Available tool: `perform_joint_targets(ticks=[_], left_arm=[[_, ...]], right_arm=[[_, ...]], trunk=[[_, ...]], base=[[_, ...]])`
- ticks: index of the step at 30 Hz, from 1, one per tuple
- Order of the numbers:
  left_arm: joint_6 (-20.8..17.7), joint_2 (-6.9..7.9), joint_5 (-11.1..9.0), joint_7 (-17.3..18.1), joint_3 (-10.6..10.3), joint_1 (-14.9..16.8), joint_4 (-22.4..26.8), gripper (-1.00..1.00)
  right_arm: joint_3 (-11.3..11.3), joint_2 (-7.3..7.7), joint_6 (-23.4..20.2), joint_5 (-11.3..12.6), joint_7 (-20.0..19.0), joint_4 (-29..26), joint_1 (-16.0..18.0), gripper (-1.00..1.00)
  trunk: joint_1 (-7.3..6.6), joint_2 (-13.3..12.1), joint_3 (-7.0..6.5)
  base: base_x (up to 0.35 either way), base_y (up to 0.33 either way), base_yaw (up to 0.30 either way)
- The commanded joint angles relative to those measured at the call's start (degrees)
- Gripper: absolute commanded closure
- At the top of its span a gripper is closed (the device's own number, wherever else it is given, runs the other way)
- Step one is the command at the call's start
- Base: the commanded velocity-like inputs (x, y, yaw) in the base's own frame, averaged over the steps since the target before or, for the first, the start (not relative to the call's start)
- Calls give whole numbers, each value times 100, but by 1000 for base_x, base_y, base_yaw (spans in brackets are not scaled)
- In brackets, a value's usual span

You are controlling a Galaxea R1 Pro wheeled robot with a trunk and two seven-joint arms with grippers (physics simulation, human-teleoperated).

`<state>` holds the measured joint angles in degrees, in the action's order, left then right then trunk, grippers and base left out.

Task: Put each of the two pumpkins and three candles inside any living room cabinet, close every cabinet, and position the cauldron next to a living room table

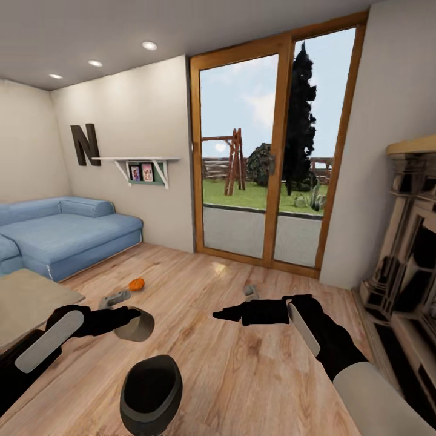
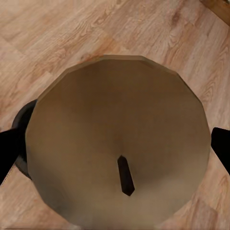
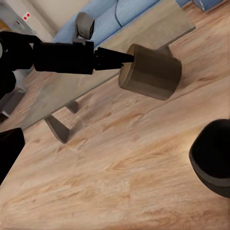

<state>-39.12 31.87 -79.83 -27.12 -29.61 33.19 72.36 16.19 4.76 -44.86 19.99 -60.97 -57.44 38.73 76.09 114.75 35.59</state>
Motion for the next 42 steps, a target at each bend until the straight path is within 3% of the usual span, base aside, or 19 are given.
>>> perform_joint_targets(ticks=[1, 8, 23, 28, 42], left_arm=[[10, 3, -59, -47, -16, 11, 5, 100], [10, 3, -59, -47, -18, 12, -10, 100], [10, -5, -67, -46, -10, 10, -29, 100], [10, -6, -197, -47, -10, 10, -35, 100], [10, -1, -243, -47, -10, 12, -37, 100]], right_arm=[[11, 7, -32, 31, 7, -5, 3, -100], [15, 7, -32, 31, 8, -5, 3, -100], [16, 2, -32, 23, 14, -5, 3, -100], [16, 3, -32, 22, 13, -5, 3, -100], [16, 7, -7, 27, 4, -5, 3, -100]], trunk=[[-23, -38, -12], [-177, -319, -137], [-177, -319, -137], [-177, -319, -137], [-177, -319, -137]], base=[[-1, 0, 288], [-181, 0, 288], [-37, 0, 288], [-199, 0, 282], [-58, 0, 35]])
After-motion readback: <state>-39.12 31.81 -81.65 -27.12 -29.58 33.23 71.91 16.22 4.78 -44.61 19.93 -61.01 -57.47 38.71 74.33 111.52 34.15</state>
